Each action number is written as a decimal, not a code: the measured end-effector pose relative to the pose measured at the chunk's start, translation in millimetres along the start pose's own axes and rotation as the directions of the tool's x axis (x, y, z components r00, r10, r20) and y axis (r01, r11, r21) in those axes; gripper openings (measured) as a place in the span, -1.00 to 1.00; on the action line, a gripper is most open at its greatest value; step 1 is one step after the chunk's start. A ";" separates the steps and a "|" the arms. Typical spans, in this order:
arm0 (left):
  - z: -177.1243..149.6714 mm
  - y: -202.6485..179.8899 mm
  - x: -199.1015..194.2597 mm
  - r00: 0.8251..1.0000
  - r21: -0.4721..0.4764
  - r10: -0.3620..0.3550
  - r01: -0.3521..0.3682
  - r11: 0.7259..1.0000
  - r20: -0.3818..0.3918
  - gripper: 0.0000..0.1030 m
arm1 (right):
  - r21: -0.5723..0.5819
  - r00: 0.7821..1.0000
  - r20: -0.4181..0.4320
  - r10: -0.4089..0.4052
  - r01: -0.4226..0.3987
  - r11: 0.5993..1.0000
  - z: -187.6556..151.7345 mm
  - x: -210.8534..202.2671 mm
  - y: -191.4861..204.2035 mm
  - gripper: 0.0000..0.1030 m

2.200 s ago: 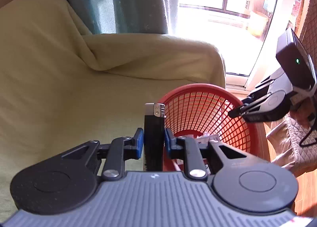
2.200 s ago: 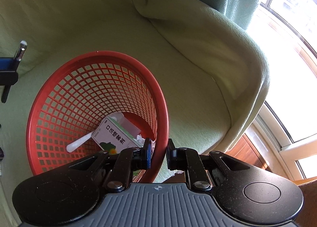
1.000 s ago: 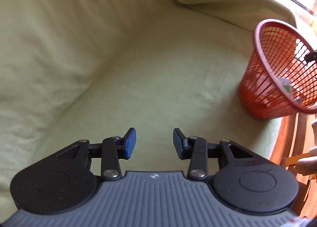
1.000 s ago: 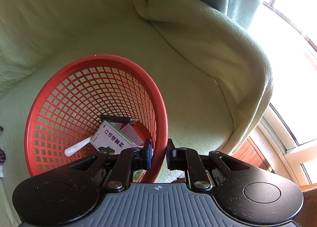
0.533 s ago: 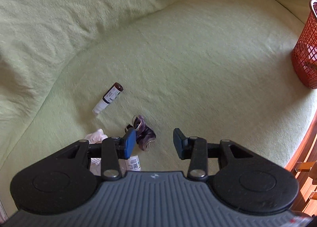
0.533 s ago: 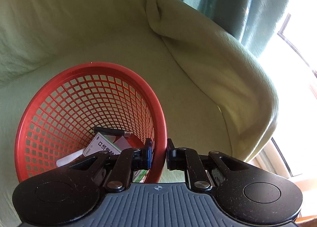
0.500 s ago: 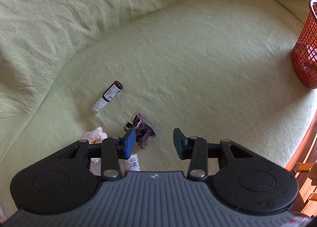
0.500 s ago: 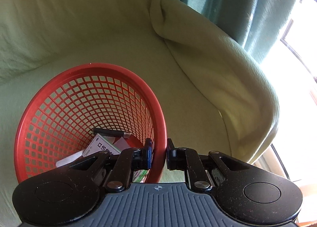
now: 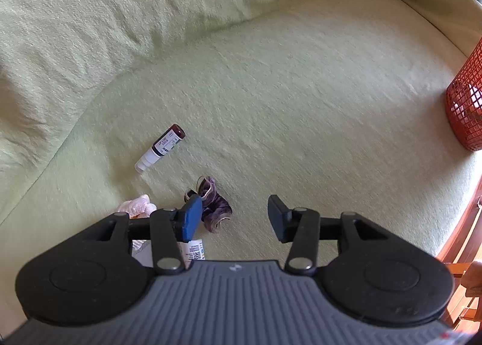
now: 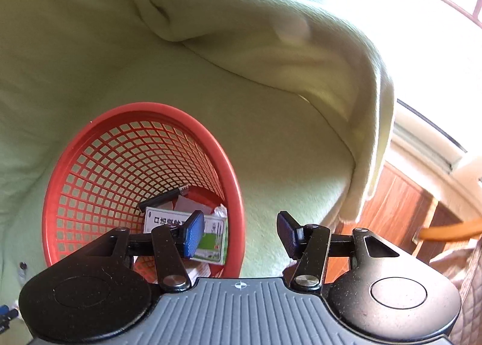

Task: Organize objects
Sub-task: 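Move the left tool to the small white medicine bottle while the right tool repositions the wastebasket, then grasp the small white bottle with the left tool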

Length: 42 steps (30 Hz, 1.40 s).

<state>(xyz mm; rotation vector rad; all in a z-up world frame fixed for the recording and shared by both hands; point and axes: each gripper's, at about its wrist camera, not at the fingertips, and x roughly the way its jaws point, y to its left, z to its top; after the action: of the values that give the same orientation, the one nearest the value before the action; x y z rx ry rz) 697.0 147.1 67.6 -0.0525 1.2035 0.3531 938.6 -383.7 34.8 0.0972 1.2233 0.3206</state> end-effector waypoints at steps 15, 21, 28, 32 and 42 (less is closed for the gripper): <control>-25.8 21.4 4.7 1.000 -0.034 0.007 -0.008 0.999 -0.011 -0.11 | 0.370 0.996 0.001 0.091 -0.085 0.925 -69.7 -16.7 28.0 -0.68; -46.0 42.6 7.7 0.999 0.006 0.040 -0.040 0.999 -0.009 -0.07 | 0.126 0.995 -0.095 0.023 -0.011 0.992 -49.8 -10.6 46.8 -0.71; -75.1 61.3 39.4 0.996 0.053 0.022 -0.018 0.998 -0.089 -0.05 | -0.116 0.993 -0.078 -0.089 0.080 0.990 -29.2 0.9 77.7 -0.71; -84.9 69.1 58.6 0.990 -0.049 -0.027 0.021 0.999 -0.137 -0.25 | -0.196 0.990 -0.061 -0.124 0.110 0.974 -32.2 1.3 94.4 -0.71; -83.4 62.0 81.1 0.988 -0.110 -0.015 -0.002 0.994 -0.153 -0.54 | -0.333 0.988 -0.025 -0.152 0.135 0.933 -30.2 -1.4 121.3 -0.71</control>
<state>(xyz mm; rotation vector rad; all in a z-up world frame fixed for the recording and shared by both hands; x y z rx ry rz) 628.6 206.3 -28.4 -0.1819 1.3350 0.4159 887.0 -271.7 55.4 -0.2912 1.2032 0.3980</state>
